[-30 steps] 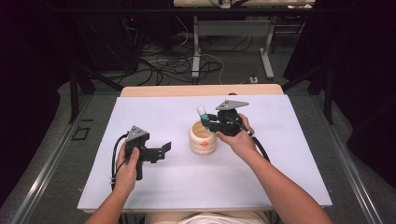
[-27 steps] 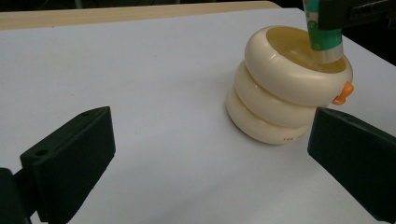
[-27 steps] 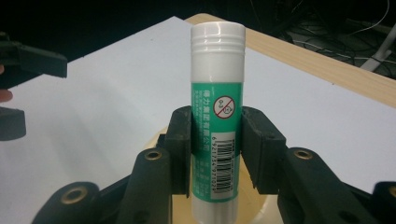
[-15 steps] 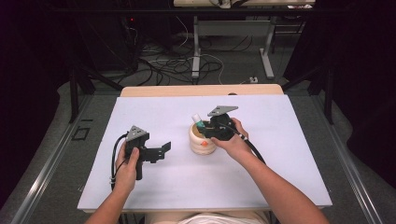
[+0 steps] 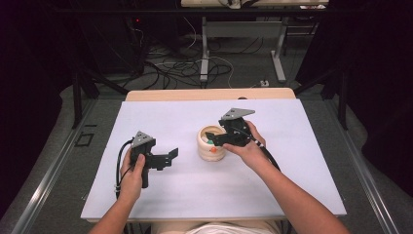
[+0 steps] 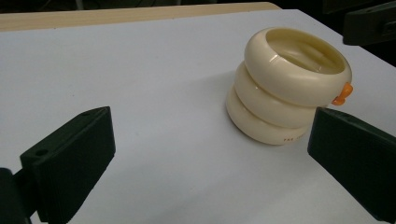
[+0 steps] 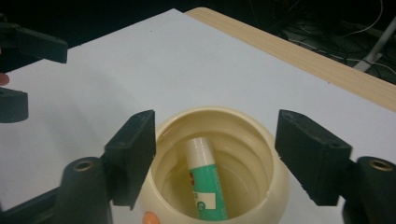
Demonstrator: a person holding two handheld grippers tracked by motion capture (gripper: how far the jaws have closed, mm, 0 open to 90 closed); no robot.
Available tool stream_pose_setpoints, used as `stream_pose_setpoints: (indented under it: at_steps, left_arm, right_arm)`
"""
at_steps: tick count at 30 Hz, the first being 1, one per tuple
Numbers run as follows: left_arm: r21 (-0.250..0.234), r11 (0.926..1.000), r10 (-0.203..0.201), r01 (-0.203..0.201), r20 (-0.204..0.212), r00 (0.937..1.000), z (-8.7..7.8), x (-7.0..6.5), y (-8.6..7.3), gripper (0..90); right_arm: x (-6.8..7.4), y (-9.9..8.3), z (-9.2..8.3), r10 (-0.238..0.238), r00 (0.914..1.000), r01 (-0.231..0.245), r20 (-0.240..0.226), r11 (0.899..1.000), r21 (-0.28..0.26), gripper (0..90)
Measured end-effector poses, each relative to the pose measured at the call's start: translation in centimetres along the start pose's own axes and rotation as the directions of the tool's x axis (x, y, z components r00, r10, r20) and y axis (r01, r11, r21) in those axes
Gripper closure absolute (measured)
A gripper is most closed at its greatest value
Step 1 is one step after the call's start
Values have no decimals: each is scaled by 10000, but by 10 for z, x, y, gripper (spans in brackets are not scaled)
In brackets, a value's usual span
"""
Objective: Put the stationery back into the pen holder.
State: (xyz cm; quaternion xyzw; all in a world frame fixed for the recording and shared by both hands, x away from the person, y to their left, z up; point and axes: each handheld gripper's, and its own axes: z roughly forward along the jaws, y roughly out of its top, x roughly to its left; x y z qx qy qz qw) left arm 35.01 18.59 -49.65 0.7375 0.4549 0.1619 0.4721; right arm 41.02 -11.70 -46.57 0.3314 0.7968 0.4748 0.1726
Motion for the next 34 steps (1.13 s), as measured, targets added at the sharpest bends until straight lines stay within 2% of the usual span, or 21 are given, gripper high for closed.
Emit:
stream_pose_setpoints:
  at_steps: [3,9,13,20,21,26,34]
  left_arm:
    - [-24,10000,1,-1,-4,10000,0,0,0,8]
    - [-46,10000,-37,37,-30,10000,-1,0,0,8]
    - [-21,10000,-36,36,-31,10000,-1,0,0,8]
    - [-46,10000,-68,68,-62,10000,0,0,0,8]
    - [-47,10000,-69,69,-59,10000,0,0,0,8]
    - [-71,9999,-87,87,-57,9999,0,0,0,8]
    - [-67,9999,-127,127,-112,9999,-1,2,0,8]
  right_arm:
    - [0,0,-7,-37,10000,37,86,10000,51,253]
    - [-2,-7,-23,414,9991,-416,89,9988,252,202]
    - [-4,-14,-33,257,9990,-263,362,9995,162,152]
    - [-12,-27,-51,562,9955,-565,760,9984,28,127]
    - [-13,-29,-54,477,9952,-483,854,9988,48,118]
    - [-20,-38,-61,572,9921,-588,1113,9982,106,38]
    - [-29,-55,-70,684,9861,-722,1511,9972,200,0]
